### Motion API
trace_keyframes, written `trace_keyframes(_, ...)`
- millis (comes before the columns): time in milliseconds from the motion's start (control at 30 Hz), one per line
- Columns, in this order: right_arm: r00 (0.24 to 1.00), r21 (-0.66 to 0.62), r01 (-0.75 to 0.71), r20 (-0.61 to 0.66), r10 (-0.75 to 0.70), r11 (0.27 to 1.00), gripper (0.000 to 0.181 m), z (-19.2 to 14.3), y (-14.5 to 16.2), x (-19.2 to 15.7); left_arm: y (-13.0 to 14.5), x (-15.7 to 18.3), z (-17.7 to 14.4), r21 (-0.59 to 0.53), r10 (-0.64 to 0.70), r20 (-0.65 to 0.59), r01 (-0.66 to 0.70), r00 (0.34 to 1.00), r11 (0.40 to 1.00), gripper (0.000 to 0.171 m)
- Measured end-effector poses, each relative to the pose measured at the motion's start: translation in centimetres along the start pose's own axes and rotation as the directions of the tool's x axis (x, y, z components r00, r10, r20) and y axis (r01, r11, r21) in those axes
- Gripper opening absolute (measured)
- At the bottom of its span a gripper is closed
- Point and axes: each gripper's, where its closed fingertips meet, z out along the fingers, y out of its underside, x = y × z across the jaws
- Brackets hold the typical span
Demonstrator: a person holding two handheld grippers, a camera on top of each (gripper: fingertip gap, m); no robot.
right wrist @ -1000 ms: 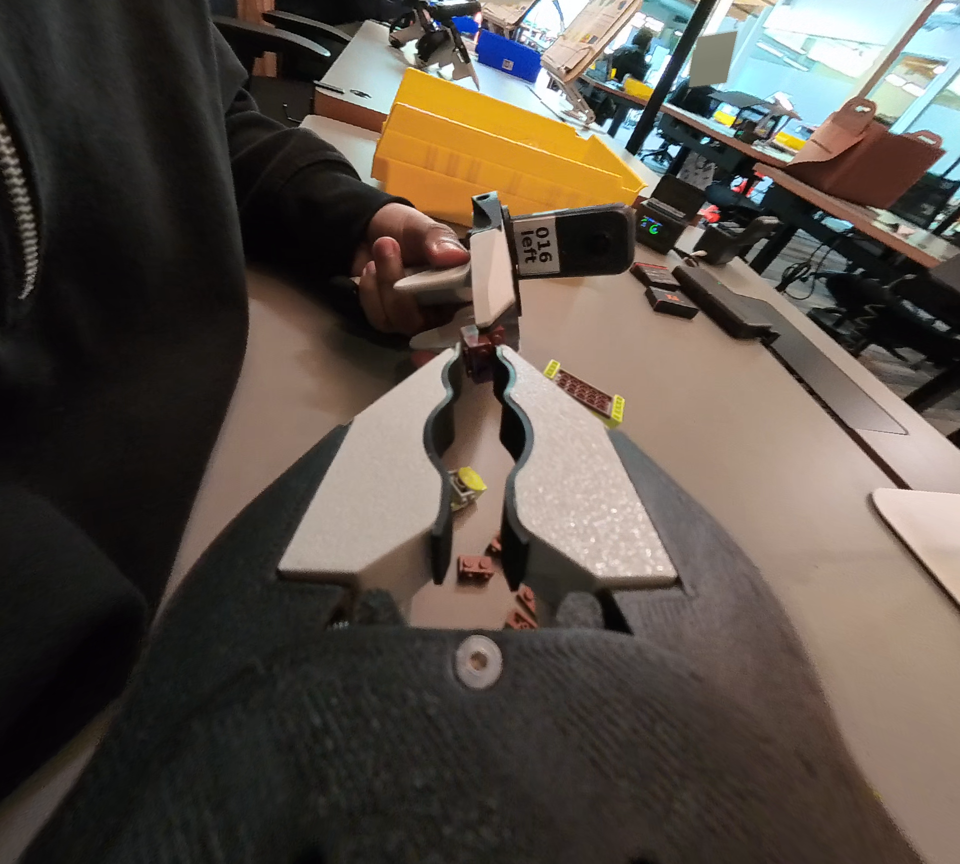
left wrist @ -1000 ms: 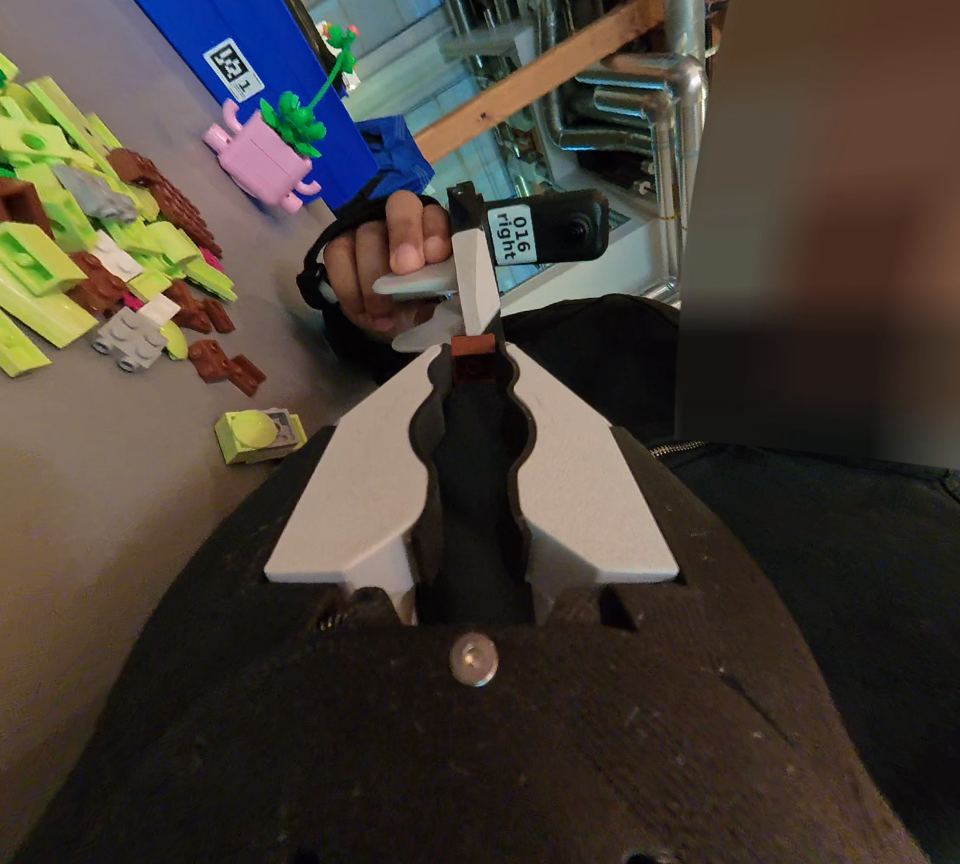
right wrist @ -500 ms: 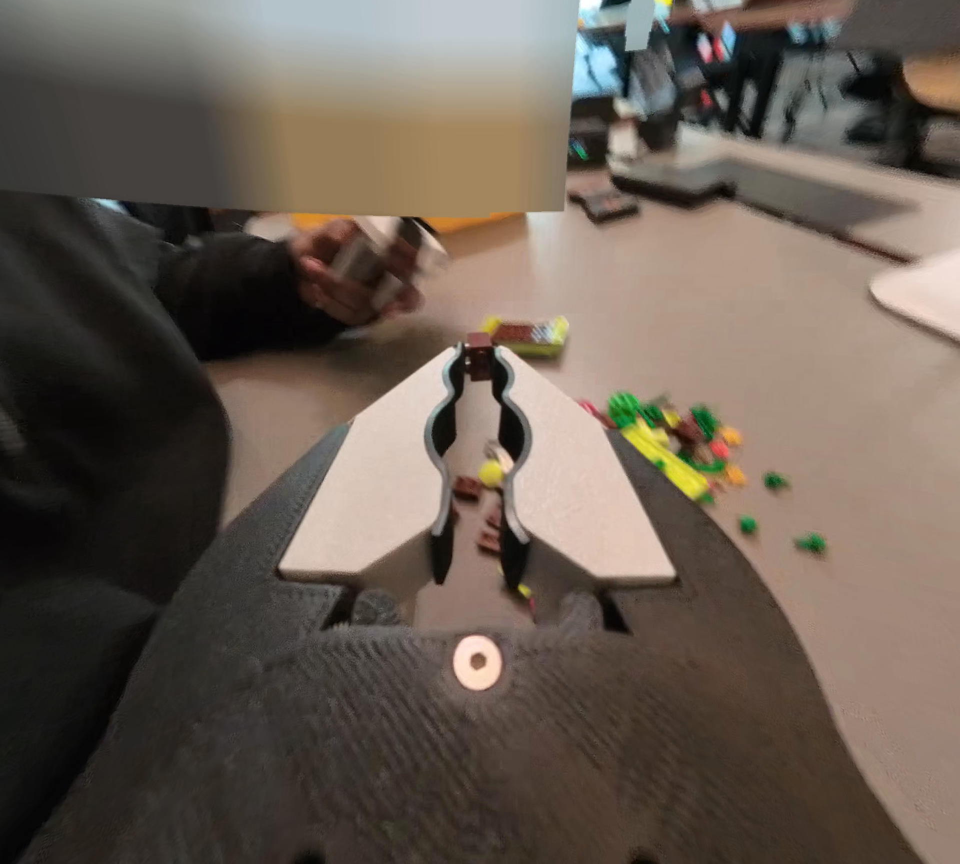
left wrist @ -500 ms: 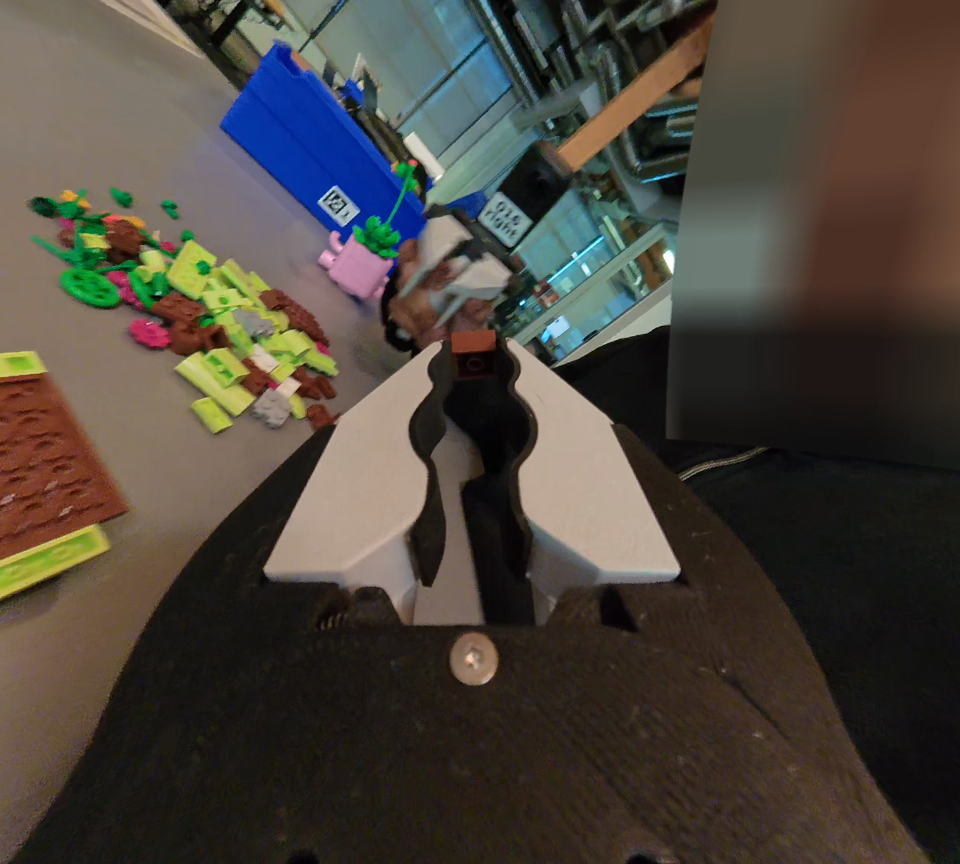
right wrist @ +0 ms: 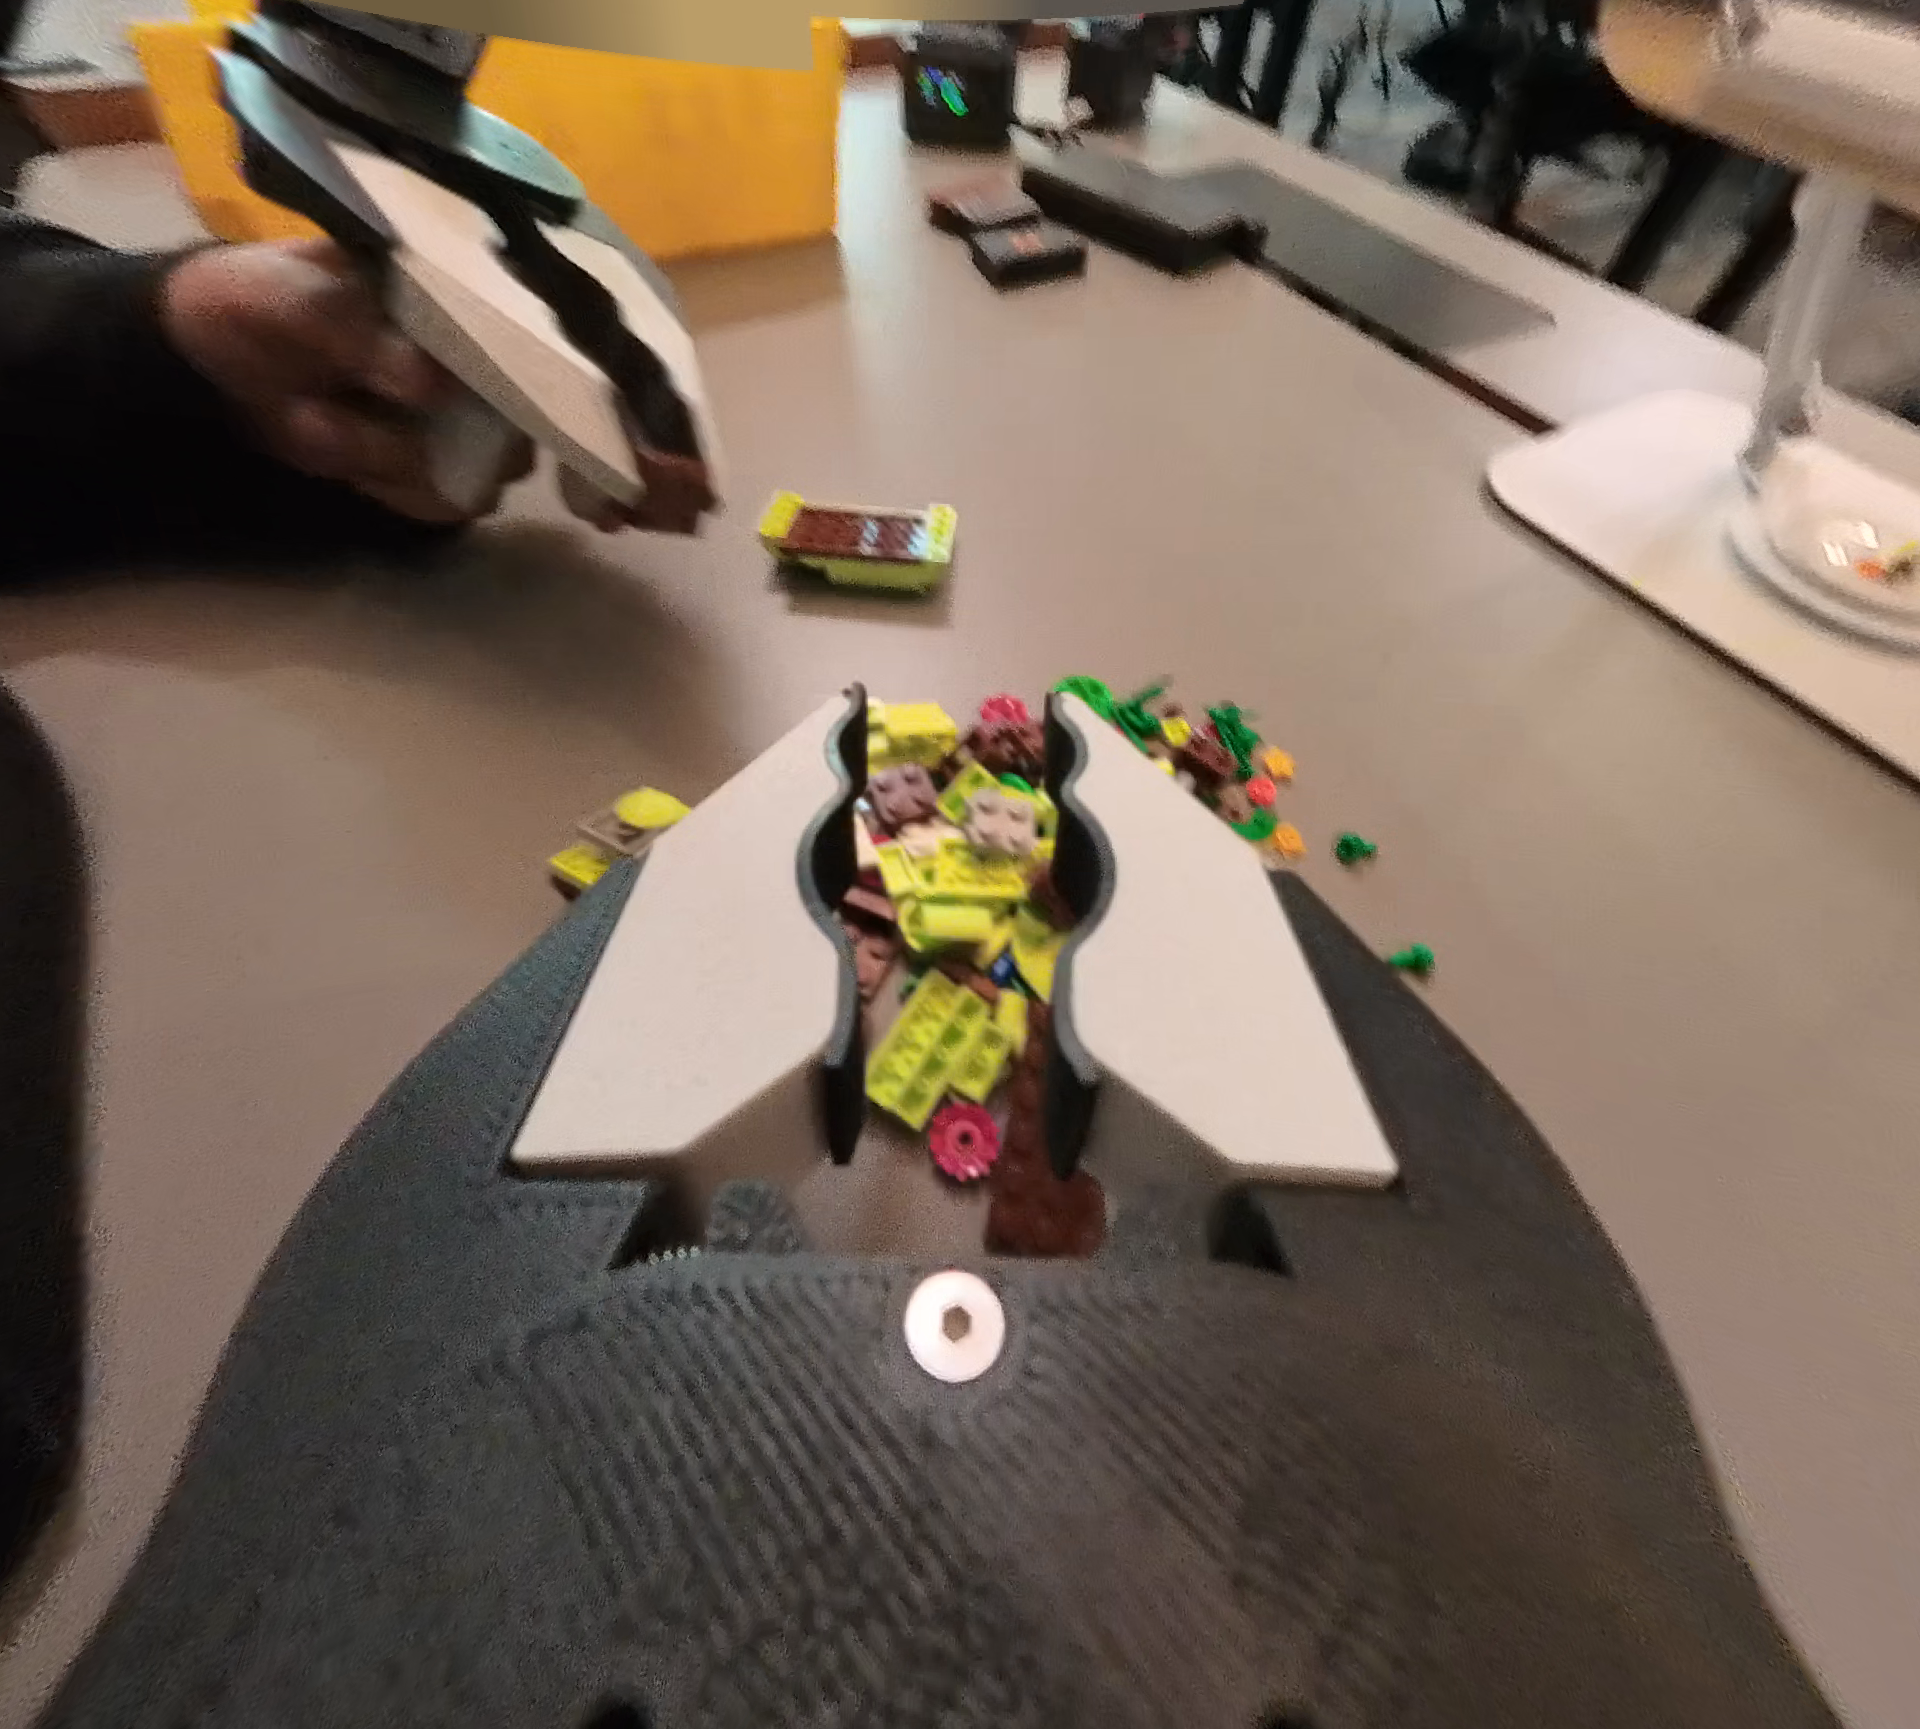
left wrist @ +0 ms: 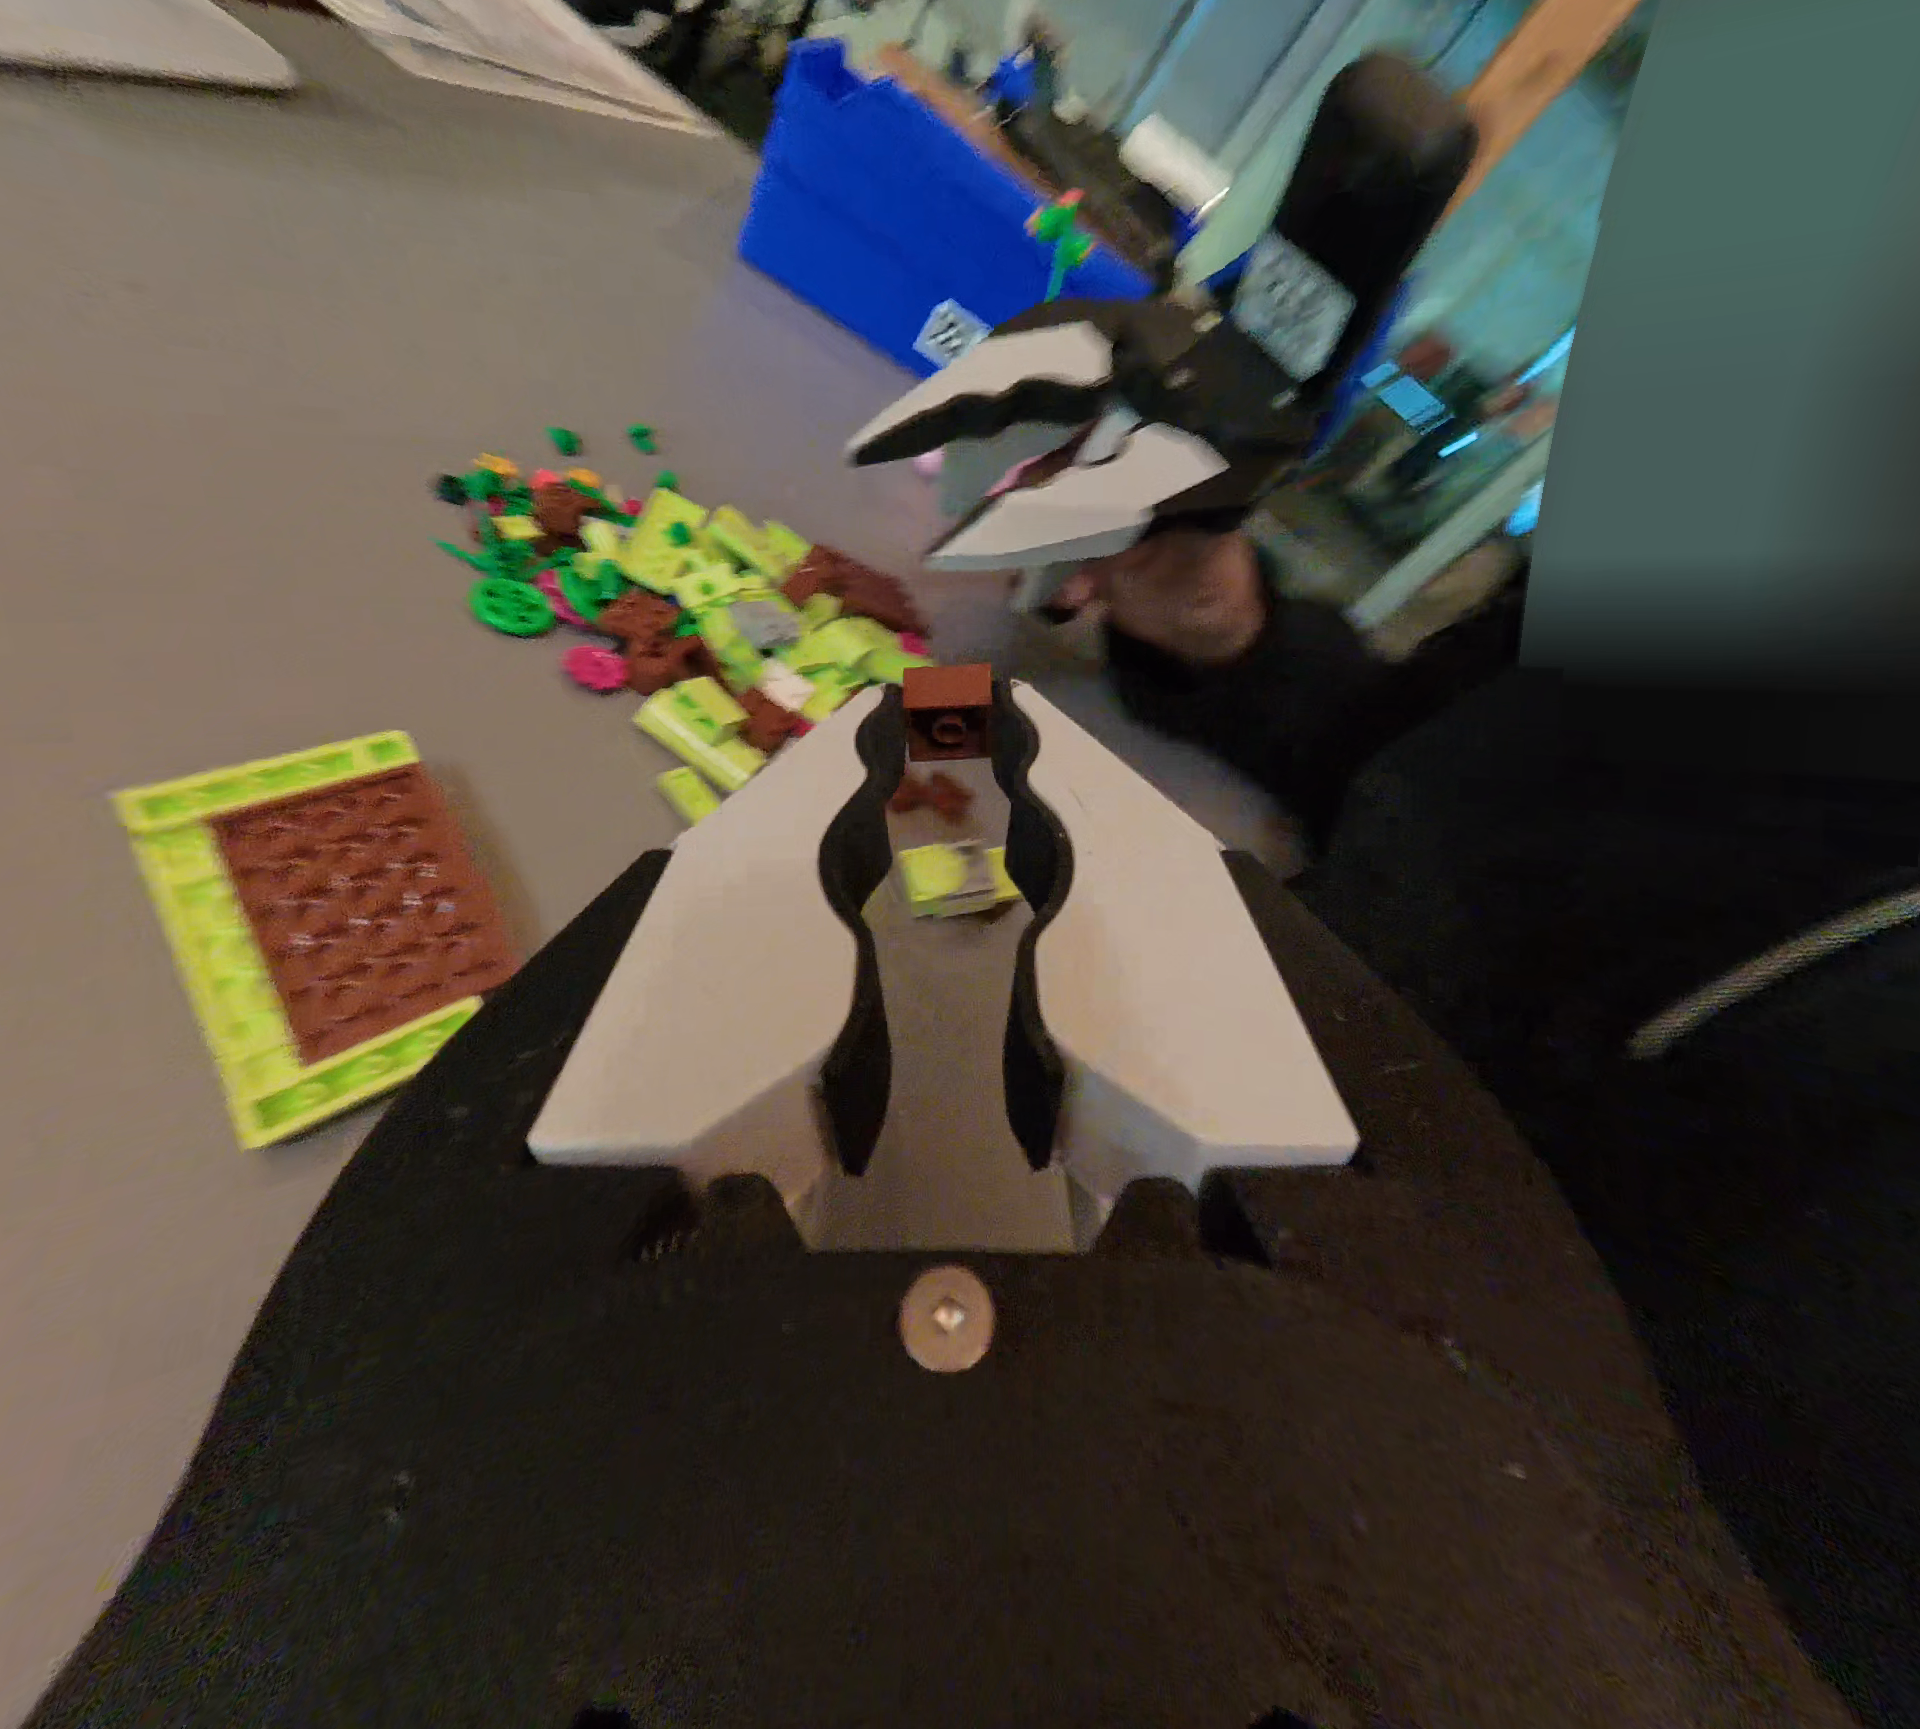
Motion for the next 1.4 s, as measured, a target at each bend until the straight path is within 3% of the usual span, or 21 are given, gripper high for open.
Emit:
trace_keyframes(100, 0.994, 0.067, 0.079, 0.070, -0.084, 0.995, 0.032, 0.0, -1.4, -2.3, 0.8, -0.8, 0.5, -0.095, 0.232, 0.160, -0.219, 0.959, 0.971, 0.013)
trace_keyframes(200, 0.982, 0.077, 0.103, 0.149, -0.114, 0.992, 0.032, 0.5, -1.4, -4.5, 1.5, -1.3, 0.9, -0.201, 0.432, 0.256, -0.389, 0.865, 0.899, 0.013)
trace_keyframes(367, 0.957, 0.031, -0.068, 0.286, 0.056, 0.997, 0.033, 1.6, -0.7, -6.4, 2.2, -1.4, 1.5, -0.353, 0.697, 0.310, -0.602, 0.647, 0.716, 0.013)
trace_keyframes(467, 0.912, 0.000, -0.235, 0.345, 0.221, 0.972, 0.034, 1.9, -0.8, -6.4, 2.3, -0.6, 1.9, -0.359, 0.754, 0.299, -0.663, 0.585, 0.657, 0.013)
trace_keyframes(600, 0.787, -0.006, -0.457, 0.462, 0.408, 0.889, 0.041, 1.4, -2.0, -6.5, 1.5, 1.1, 2.1, -0.277, 0.774, 0.292, -0.724, 0.563, 0.631, 0.013)
trace_keyframes(700, 0.702, -0.066, -0.521, 0.534, 0.471, 0.851, 0.041, 1.2, -2.0, -7.3, 0.9, 2.6, 2.1, -0.207, 0.795, 0.280, -0.774, 0.539, 0.598, 0.013)
trace_keyframes(867, 0.536, -0.133, -0.605, 0.661, 0.525, 0.785, 0.020, 0.3, -3.0, -8.7, 0.7, 3.6, 2.1, -0.157, 0.825, 0.283, -0.825, 0.490, 0.544, 0.013)
trace_keyframes(967, 0.510, -0.148, -0.611, 0.678, 0.530, 0.777, 0.015, 0.1, -3.0, -8.8, 0.9, 4.0, 2.2, -0.137, 0.824, 0.267, -0.826, 0.500, 0.546, 0.013)
trace_keyframes(1033, 0.519, -0.139, -0.608, 0.676, 0.523, 0.782, 0.015, 0.0, -3.1, -8.6, 0.9, 3.9, 2.3, -0.133, 0.816, 0.274, -0.821, 0.509, 0.556, 0.015)
trace_keyframes(1100, 0.567, -0.101, -0.602, 0.644, 0.514, 0.792, 0.015, -0.1, -3.1, -7.6, 0.9, 3.0, 2.3, -0.155, 0.799, 0.301, -0.800, 0.521, 0.580, 0.040)
trace_keyframes(1133, 0.626, -0.081, -0.579, 0.594, 0.505, 0.811, 0.015, 0.1, -2.8, -6.8, 1.0, 2.6, 2.3, -0.169, 0.791, 0.305, -0.787, 0.531, 0.594, 0.050)
trace_keyframes(1267, 0.943, -0.048, -0.294, 0.149, 0.298, 0.955, 0.016, 0.7, 0.6, -1.0, 1.9, 1.3, 2.6, -0.215, 0.750, 0.282, -0.723, 0.598, 0.657, 0.062)
trace_keyframes(1333, 0.986, -0.087, -0.168, -0.019, 0.167, 0.982, 0.016, 0.4, 1.6, 1.1, 2.1, 1.2, 2.6, -0.221, 0.736, 0.273, -0.704, 0.620, 0.675, 0.064)
trace_keyframes(1400, 0.990, -0.120, -0.122, -0.086, 0.112, 0.985, 0.016, 0.4, 2.1, 1.9, 2.2, 1.3, 2.6, -0.219, 0.726, 0.260, -0.693, 0.637, 0.686, 0.065)
